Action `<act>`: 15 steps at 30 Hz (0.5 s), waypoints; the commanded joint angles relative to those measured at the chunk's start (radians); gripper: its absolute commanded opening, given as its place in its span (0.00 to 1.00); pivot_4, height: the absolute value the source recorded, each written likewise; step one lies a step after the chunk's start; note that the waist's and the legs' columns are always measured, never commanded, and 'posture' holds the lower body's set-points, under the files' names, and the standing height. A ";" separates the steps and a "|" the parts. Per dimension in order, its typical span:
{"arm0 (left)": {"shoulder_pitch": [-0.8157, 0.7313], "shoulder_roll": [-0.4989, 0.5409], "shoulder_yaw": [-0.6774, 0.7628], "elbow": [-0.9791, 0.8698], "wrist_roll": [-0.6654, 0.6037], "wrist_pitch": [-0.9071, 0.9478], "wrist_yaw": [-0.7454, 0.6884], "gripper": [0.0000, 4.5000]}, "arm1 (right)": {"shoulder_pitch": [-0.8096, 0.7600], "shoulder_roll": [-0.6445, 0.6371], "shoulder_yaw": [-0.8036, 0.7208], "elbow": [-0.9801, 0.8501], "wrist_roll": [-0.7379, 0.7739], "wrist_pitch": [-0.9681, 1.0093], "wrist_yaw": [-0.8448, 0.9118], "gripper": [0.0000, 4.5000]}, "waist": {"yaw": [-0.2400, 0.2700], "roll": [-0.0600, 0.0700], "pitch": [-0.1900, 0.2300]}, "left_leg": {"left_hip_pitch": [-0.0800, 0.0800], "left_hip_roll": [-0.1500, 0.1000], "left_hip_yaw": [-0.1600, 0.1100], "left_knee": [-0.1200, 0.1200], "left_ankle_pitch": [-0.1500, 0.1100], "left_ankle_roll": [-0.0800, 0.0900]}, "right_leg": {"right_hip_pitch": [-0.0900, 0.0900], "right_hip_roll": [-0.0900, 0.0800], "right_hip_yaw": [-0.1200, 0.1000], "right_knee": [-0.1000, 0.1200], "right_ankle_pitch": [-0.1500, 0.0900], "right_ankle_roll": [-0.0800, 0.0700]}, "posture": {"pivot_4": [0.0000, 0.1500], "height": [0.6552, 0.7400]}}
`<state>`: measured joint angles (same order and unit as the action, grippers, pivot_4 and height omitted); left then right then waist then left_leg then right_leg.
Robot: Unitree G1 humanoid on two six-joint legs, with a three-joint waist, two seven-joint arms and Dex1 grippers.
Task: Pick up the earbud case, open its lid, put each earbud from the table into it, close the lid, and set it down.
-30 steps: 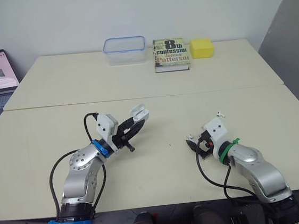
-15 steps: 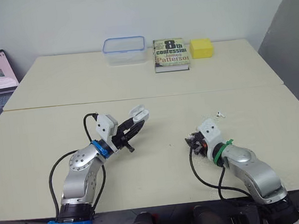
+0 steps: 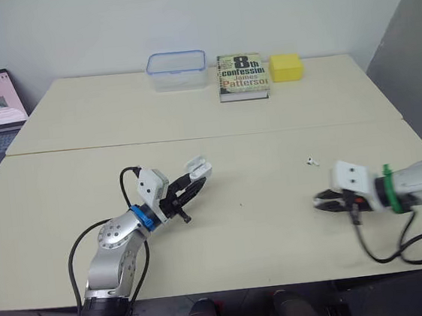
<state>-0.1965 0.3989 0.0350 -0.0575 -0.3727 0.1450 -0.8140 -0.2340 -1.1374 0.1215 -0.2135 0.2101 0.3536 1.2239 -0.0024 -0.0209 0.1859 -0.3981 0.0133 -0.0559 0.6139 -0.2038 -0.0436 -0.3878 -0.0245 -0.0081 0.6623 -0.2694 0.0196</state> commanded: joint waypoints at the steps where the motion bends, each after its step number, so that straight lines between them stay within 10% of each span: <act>1: 0.016 0.011 -0.002 -0.085 -0.013 0.019 0.011 0.17 | 0.004 -0.059 0.020 0.116 -0.053 -0.195 0.137 0.10 | -0.001 0.000 0.000 | 0.000 0.000 0.000 0.000 0.000 0.000 | 0.000 0.000 0.000 0.000 0.000 0.000 | 1.00 0.97; 15: 0.018 0.024 -0.013 -0.139 -0.019 0.088 0.010 0.17 | -0.078 0.011 0.141 0.257 -0.194 -0.290 0.235 0.17 | -0.005 0.000 0.000 | 0.001 0.001 0.001 0.000 0.000 0.000 | 0.001 0.000 0.001 0.001 0.000 0.000 | 1.00 0.97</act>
<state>-0.1634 0.4181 0.0248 -0.1554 -0.3797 0.2395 -0.8009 -0.3029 -1.1312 0.2533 0.0279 0.0389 0.0552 1.4500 -0.0074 -0.0210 0.1858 -0.3968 0.0138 -0.0549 0.6144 -0.2037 -0.0438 -0.3871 -0.0242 -0.0068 0.6632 -0.2694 0.0196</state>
